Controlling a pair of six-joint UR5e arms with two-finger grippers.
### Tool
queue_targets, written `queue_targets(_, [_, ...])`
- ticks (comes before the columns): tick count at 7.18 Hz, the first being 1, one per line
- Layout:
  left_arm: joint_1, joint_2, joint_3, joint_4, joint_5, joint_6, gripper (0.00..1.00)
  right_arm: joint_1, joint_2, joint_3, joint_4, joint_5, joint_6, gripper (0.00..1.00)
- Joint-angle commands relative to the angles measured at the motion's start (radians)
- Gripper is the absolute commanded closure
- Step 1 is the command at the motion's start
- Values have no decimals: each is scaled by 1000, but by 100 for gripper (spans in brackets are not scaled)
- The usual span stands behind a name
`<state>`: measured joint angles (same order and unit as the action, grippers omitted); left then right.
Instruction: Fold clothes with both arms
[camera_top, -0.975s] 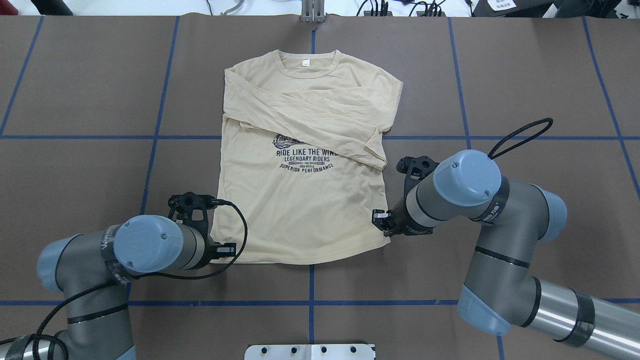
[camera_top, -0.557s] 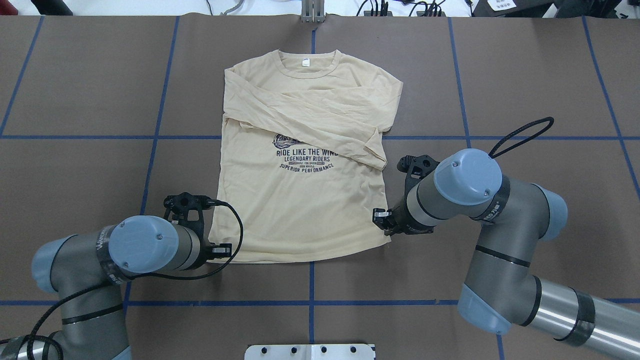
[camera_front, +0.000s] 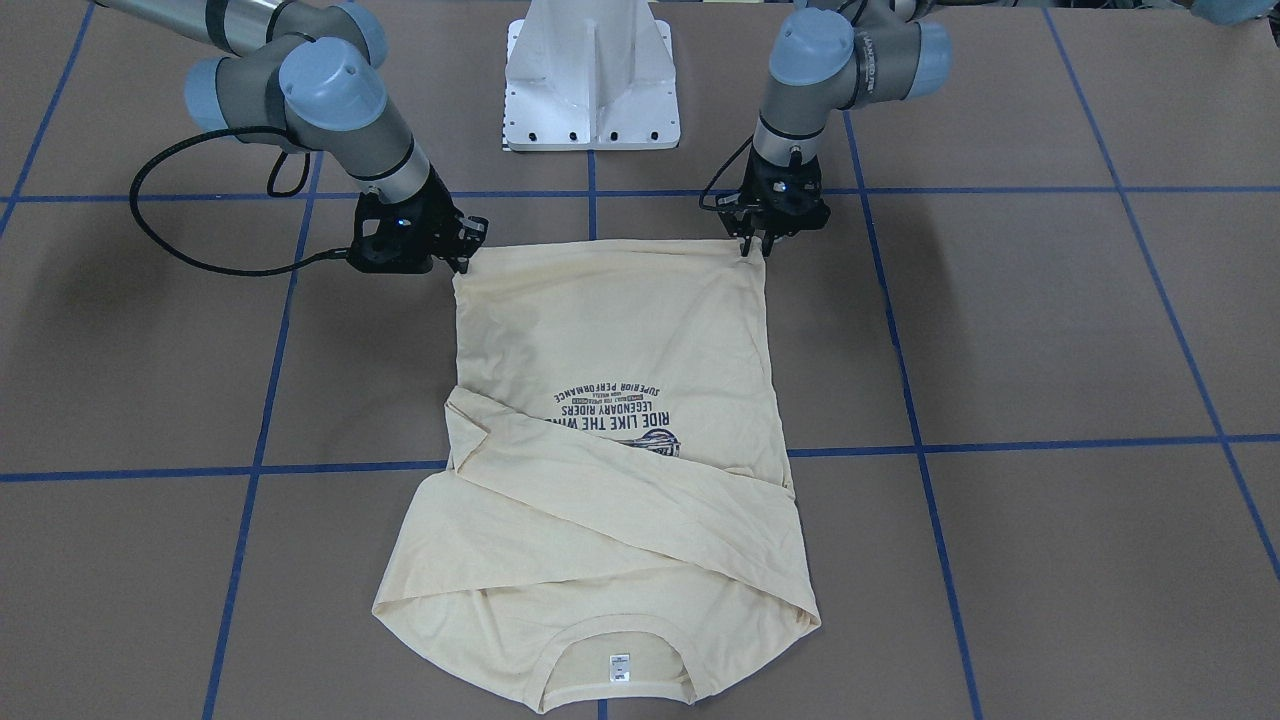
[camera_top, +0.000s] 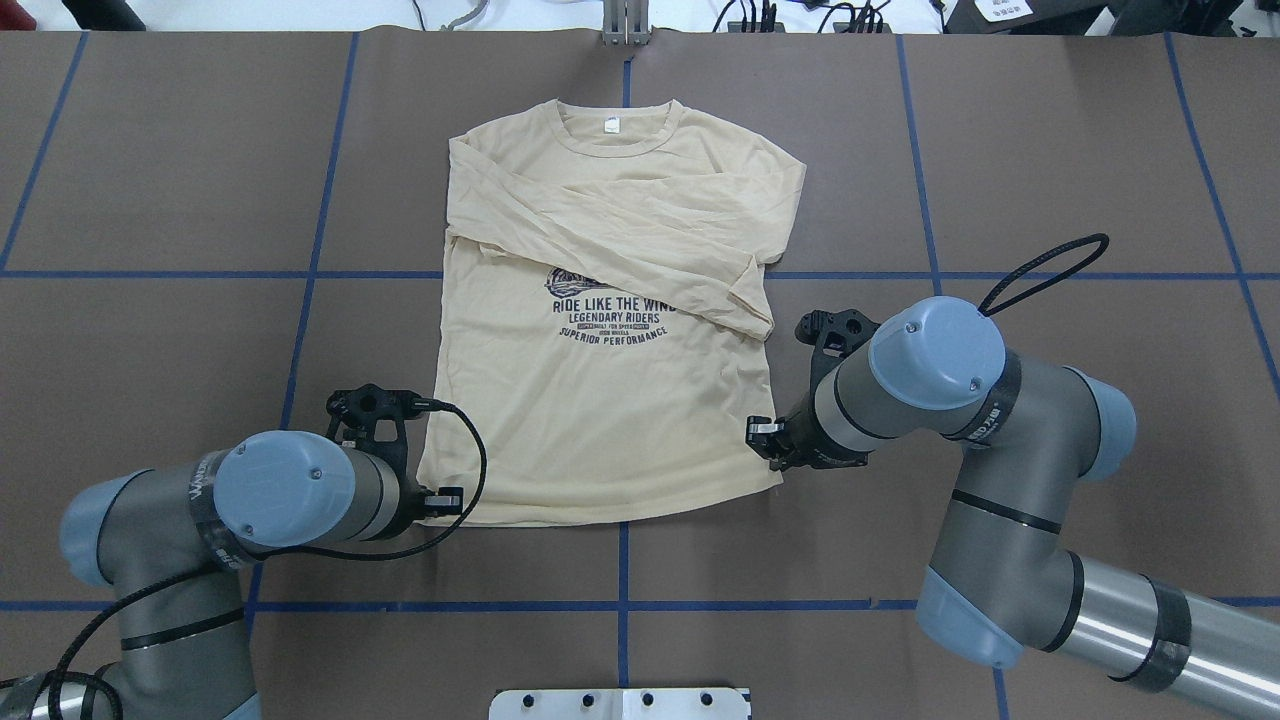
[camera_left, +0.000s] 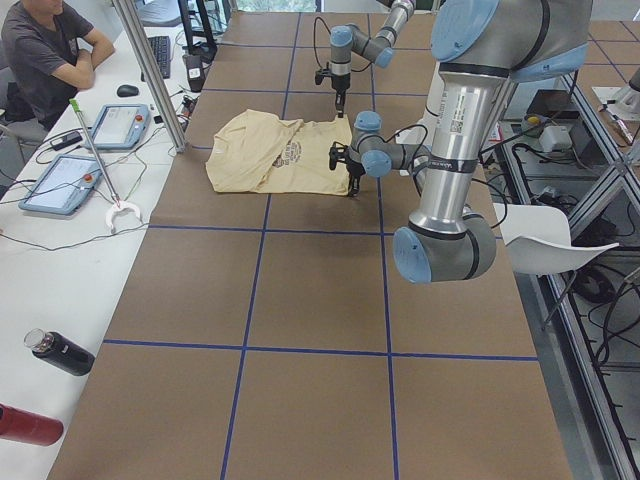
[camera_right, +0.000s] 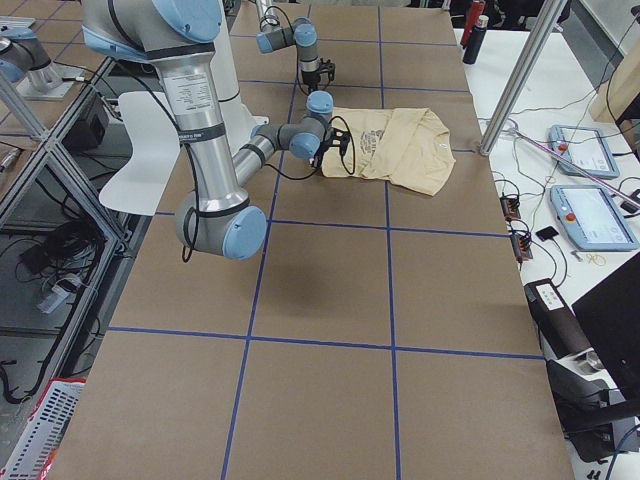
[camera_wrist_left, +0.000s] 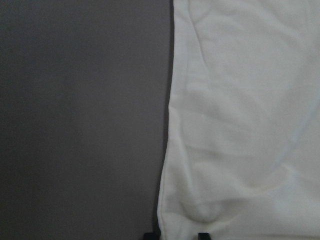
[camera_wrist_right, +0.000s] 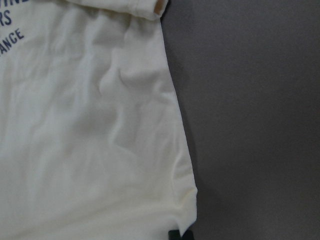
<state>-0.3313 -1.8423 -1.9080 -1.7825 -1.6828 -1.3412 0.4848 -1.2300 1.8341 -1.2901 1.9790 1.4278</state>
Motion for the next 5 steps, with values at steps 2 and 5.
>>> queue_targets(2, [-2,14,-22,2,0,-1,94,15,-2,1,0,20,-1,100])
queue_targets(5, [-2,41,-74,11,-5,-3,100,18,0,2,0,24,-1,100])
